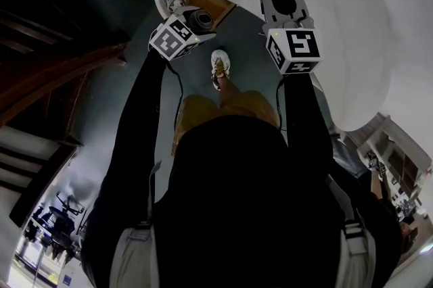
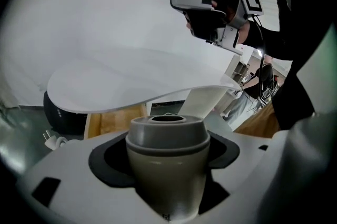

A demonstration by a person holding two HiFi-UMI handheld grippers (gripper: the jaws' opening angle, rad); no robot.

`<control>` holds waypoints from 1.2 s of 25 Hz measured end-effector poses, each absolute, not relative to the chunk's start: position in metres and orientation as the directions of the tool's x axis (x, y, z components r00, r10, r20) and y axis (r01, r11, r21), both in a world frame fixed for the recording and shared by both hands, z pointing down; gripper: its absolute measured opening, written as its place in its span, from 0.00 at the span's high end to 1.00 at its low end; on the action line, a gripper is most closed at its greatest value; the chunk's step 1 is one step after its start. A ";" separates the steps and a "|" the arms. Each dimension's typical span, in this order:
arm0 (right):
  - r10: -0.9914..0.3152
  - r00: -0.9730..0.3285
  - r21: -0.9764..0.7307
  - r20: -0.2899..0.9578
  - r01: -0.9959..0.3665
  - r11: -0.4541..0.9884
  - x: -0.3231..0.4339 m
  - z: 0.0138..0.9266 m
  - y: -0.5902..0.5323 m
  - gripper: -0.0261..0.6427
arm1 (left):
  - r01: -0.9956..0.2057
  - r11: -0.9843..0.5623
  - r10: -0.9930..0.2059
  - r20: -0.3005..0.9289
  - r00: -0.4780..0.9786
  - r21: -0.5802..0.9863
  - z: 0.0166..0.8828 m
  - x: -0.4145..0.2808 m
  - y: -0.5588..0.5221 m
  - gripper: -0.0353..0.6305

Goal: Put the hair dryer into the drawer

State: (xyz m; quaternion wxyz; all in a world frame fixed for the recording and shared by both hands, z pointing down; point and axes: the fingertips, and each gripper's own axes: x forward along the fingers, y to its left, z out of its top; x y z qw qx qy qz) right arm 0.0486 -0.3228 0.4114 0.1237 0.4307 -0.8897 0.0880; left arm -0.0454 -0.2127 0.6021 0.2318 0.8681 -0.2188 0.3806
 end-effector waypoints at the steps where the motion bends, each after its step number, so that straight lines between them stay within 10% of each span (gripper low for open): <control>1: -0.745 -0.596 -0.047 0.301 -0.789 0.613 0.050 0.413 -0.322 0.92 | -0.548 -0.800 -0.185 0.768 0.613 0.245 0.606 -0.045 -0.212 0.39; 17: -0.760 -0.509 -0.008 0.405 -0.833 0.554 0.105 0.452 -0.310 0.92 | -0.311 -0.852 0.159 0.774 0.613 0.422 0.642 -0.024 -0.210 0.39; 30: -0.749 -0.496 -0.026 0.439 -0.841 0.541 0.116 0.474 -0.298 0.92 | -0.020 -0.941 0.320 0.907 0.274 0.338 0.699 -0.040 -0.212 0.39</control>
